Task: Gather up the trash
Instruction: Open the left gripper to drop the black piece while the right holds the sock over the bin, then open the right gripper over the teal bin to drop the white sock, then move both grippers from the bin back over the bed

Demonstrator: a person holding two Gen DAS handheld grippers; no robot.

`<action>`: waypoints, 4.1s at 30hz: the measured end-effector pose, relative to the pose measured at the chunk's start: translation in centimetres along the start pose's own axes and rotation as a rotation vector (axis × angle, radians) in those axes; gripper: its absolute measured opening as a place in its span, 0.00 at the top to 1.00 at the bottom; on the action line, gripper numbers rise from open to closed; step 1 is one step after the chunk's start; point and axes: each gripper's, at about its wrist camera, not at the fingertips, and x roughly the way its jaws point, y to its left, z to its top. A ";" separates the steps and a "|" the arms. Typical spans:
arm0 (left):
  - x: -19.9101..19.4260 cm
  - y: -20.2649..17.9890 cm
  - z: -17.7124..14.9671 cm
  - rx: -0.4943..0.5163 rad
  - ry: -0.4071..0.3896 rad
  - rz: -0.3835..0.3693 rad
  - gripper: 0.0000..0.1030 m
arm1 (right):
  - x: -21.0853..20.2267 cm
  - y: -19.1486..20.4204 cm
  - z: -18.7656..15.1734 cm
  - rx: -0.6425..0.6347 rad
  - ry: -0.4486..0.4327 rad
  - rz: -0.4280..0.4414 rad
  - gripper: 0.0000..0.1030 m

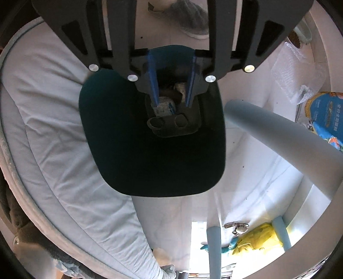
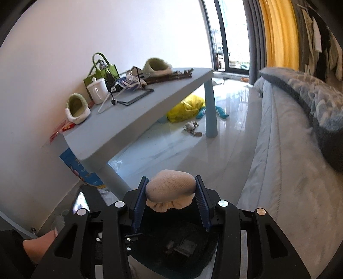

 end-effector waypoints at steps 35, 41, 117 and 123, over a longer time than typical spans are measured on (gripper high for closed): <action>-12.3 2.2 1.9 -0.036 -0.376 -0.037 0.77 | 12.6 0.5 -6.5 0.058 0.405 -0.065 0.57; -14.3 1.6 2.2 -0.032 -0.435 -0.049 0.78 | 13.5 0.5 -7.7 0.065 0.461 -0.071 0.56; -14.6 -24.3 8.0 0.205 -0.557 -0.254 0.26 | -15.7 -17.9 -7.3 0.112 0.028 -0.346 0.19; -13.2 -27.2 9.0 0.224 -0.546 -0.270 0.23 | -17.7 -22.2 -7.6 0.142 0.013 -0.391 0.18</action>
